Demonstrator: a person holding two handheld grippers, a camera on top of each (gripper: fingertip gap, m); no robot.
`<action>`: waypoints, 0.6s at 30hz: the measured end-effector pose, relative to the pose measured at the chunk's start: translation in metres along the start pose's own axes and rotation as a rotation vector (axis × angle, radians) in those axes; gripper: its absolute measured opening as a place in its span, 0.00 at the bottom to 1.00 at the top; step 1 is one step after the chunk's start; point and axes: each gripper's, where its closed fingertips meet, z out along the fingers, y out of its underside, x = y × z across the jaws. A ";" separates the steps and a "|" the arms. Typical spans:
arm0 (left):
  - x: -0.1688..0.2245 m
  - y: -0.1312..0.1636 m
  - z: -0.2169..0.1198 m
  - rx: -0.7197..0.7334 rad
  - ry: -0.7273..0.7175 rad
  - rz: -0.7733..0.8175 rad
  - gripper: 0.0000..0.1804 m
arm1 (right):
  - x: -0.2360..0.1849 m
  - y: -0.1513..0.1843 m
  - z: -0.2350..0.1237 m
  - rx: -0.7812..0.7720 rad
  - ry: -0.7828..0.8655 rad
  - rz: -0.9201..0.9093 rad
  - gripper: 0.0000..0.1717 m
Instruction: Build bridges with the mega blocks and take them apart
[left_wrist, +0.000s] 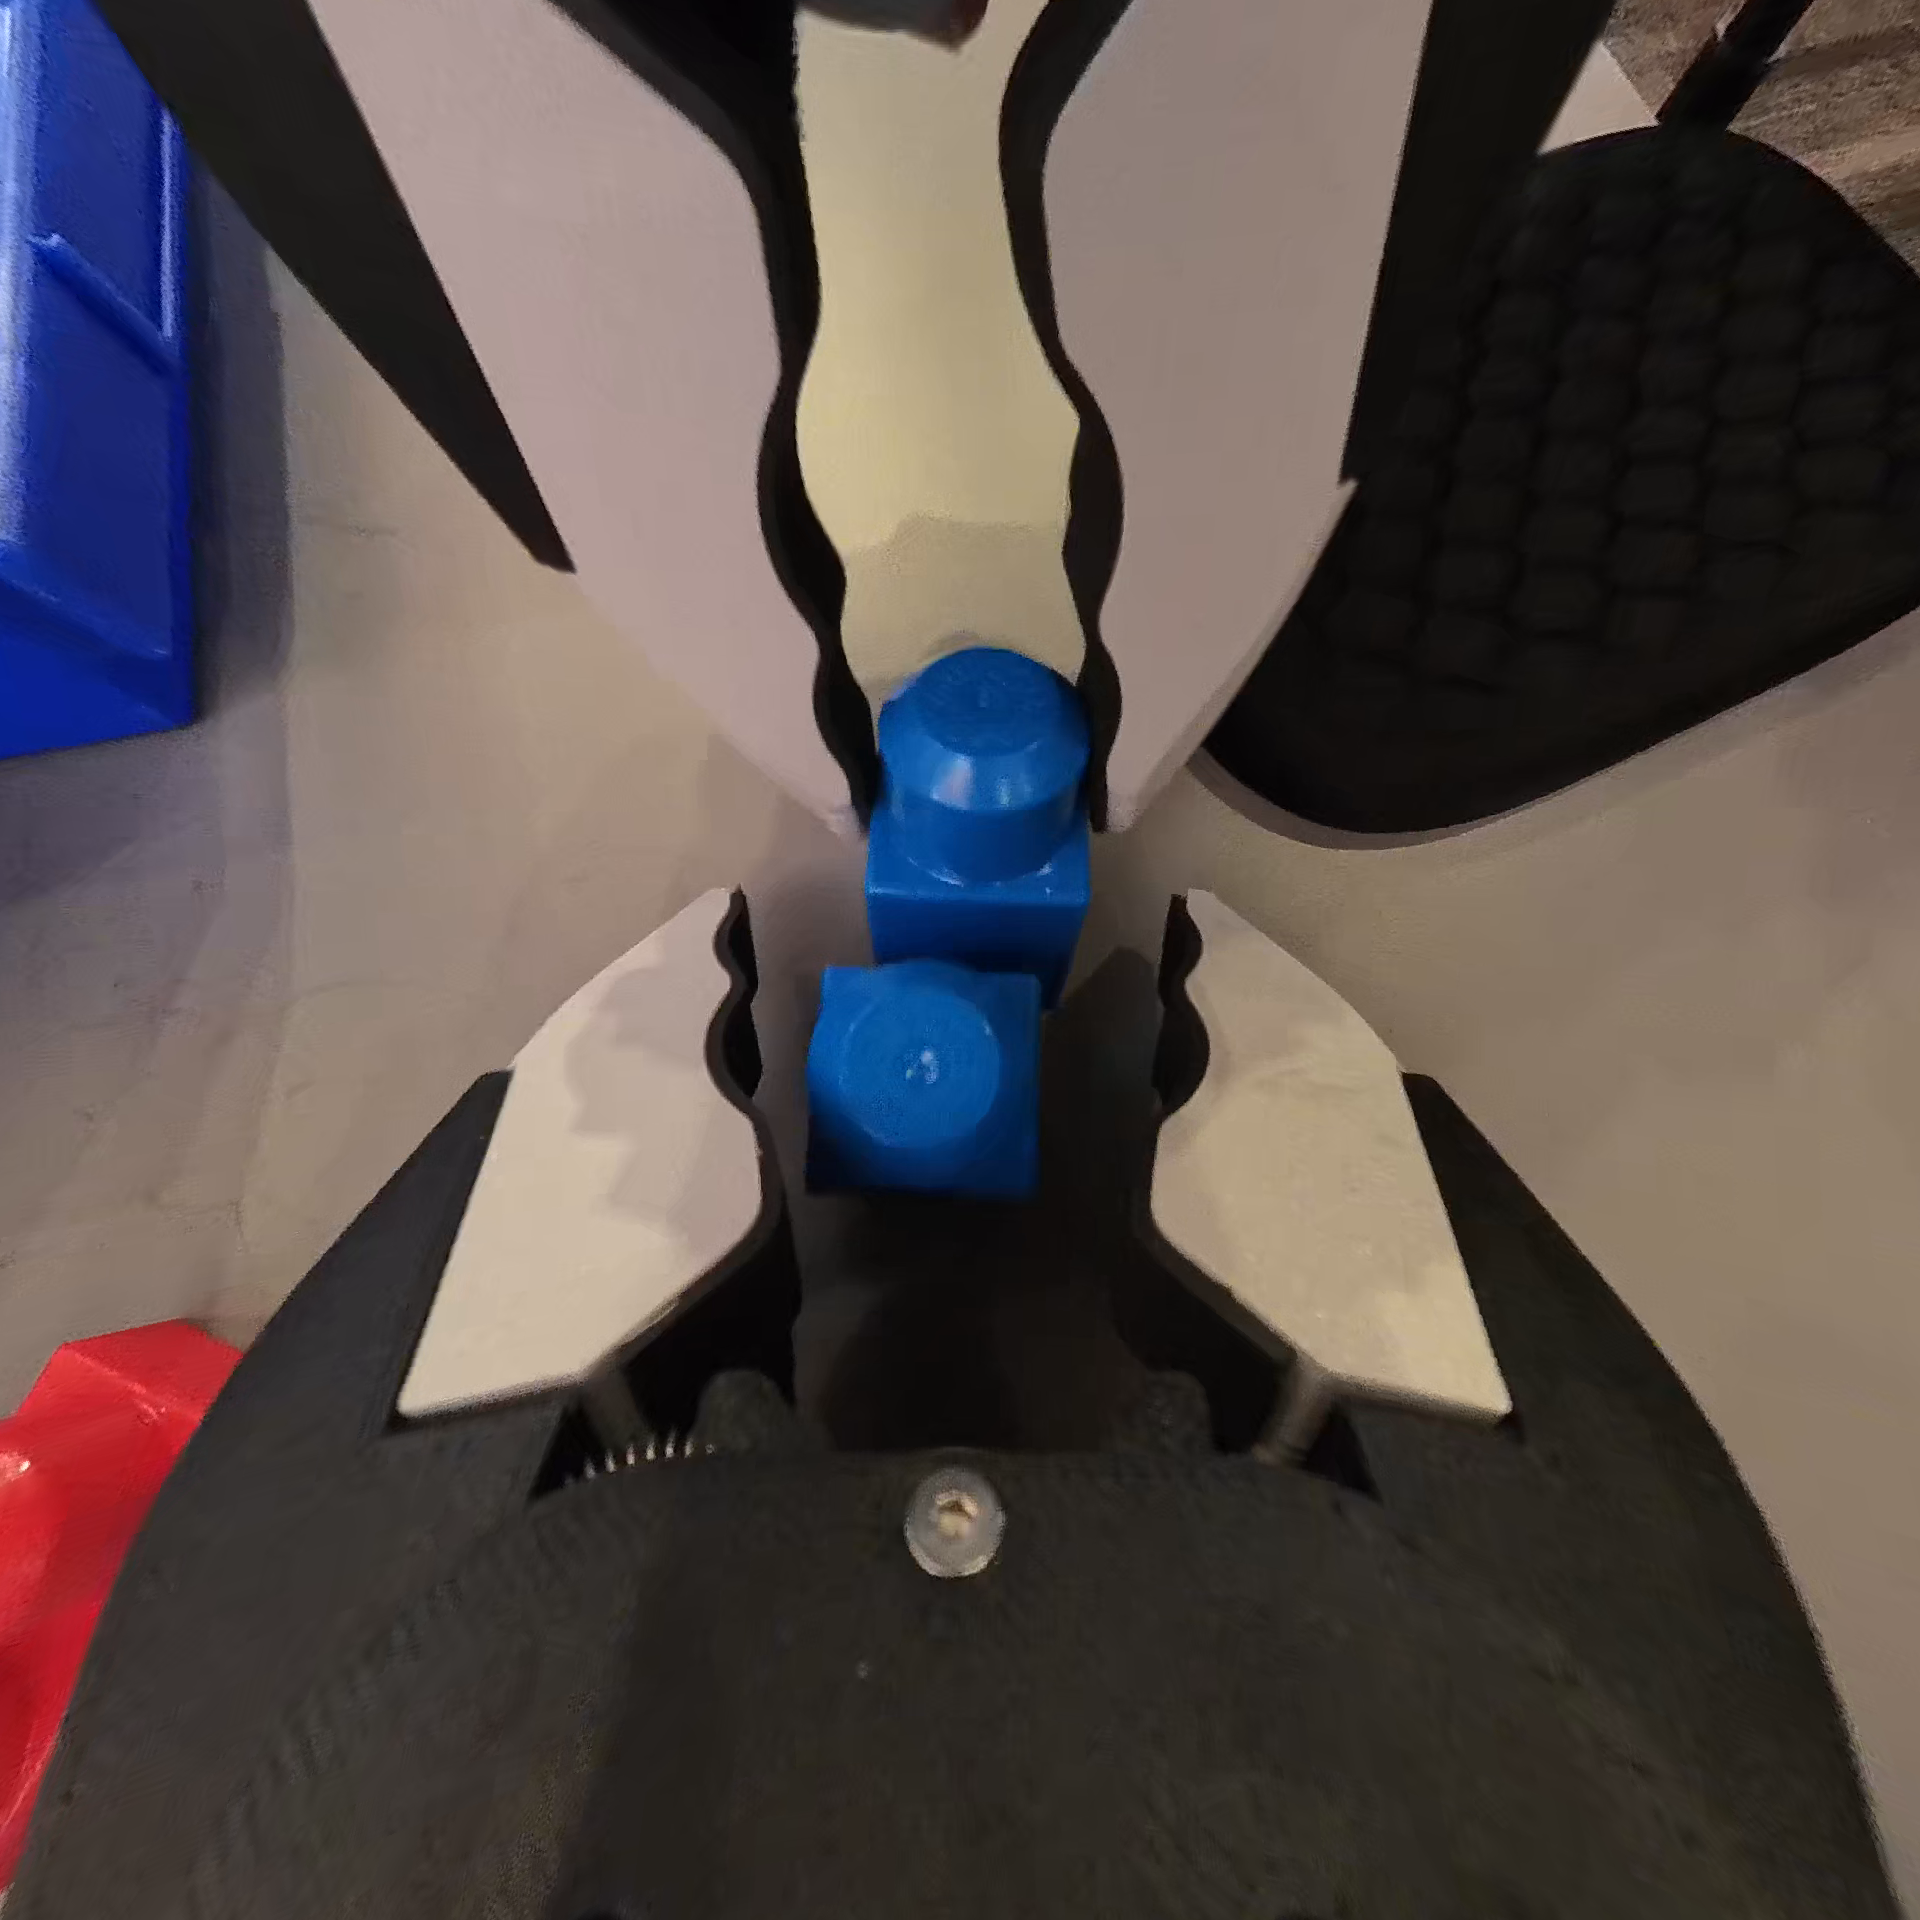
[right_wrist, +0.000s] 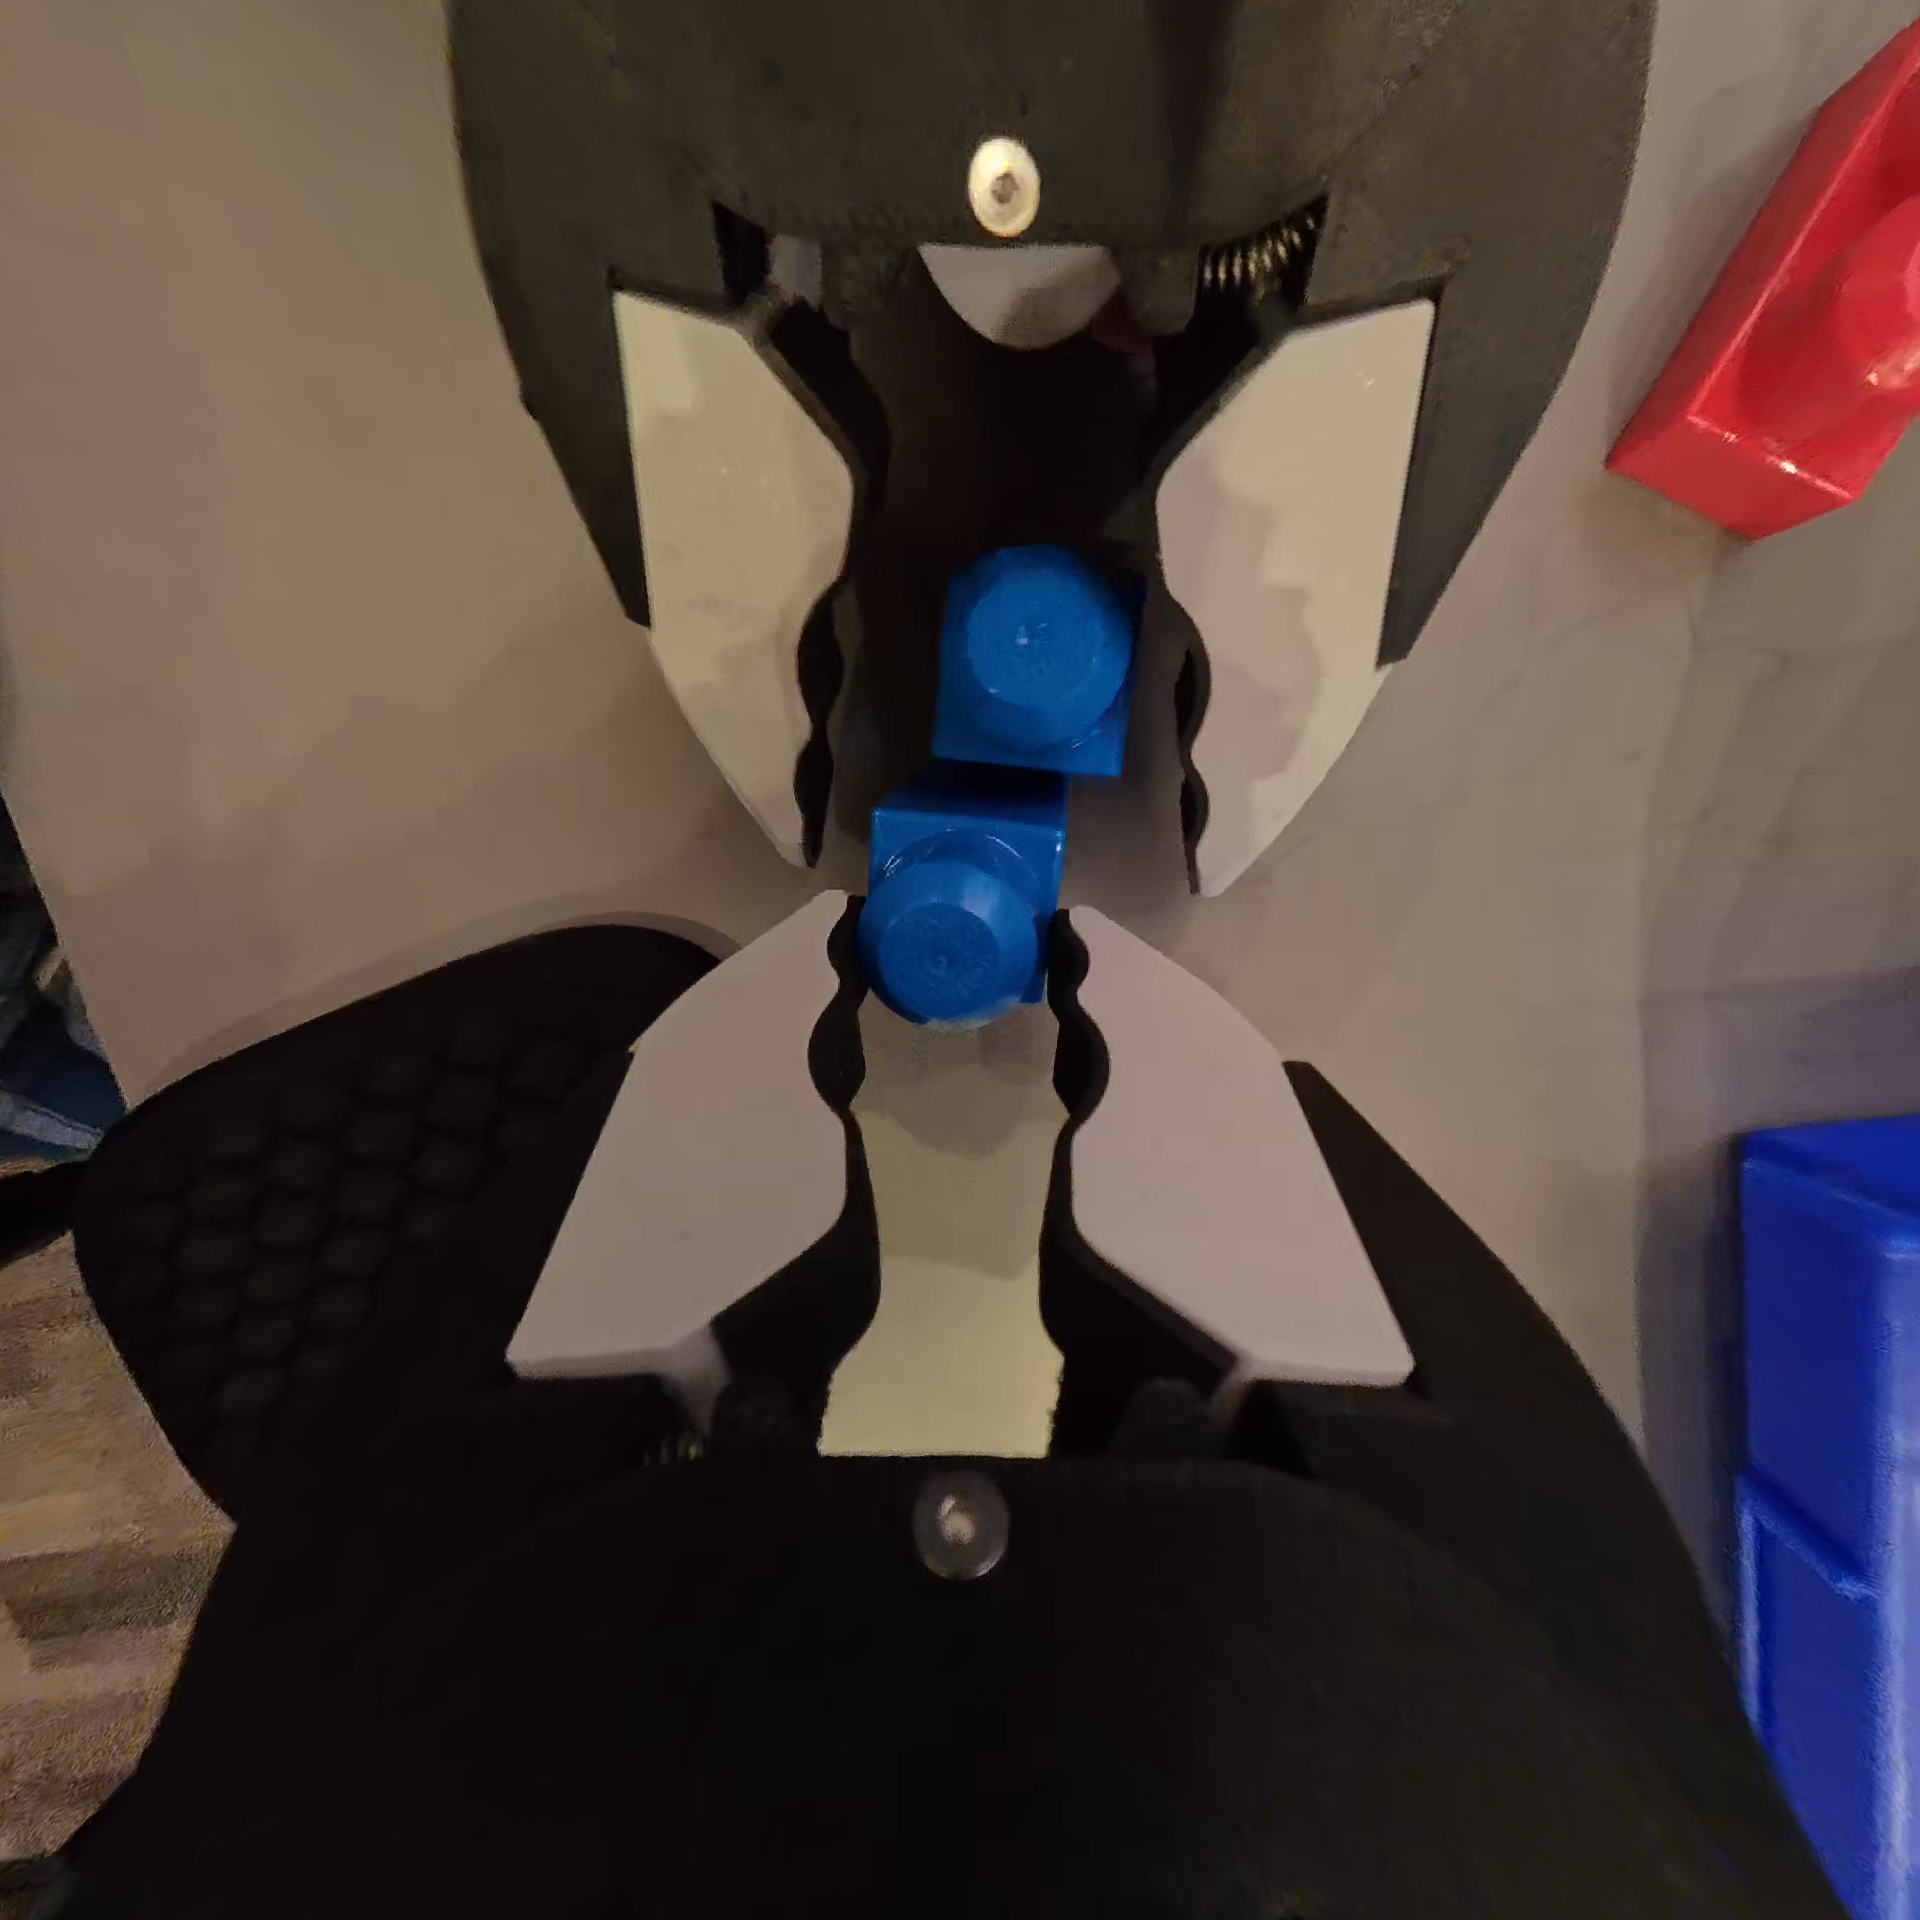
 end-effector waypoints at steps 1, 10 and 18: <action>0.000 0.001 0.000 -0.003 -0.001 0.002 0.41 | -0.002 -0.002 0.001 0.023 -0.007 0.000 0.20; -0.001 0.008 -0.008 -0.022 -0.011 -0.019 0.42 | 0.005 -0.014 0.009 0.111 0.060 0.048 0.36; 0.000 0.012 -0.022 0.031 -0.011 0.087 0.40 | -0.003 -0.001 0.003 0.154 0.053 0.108 0.29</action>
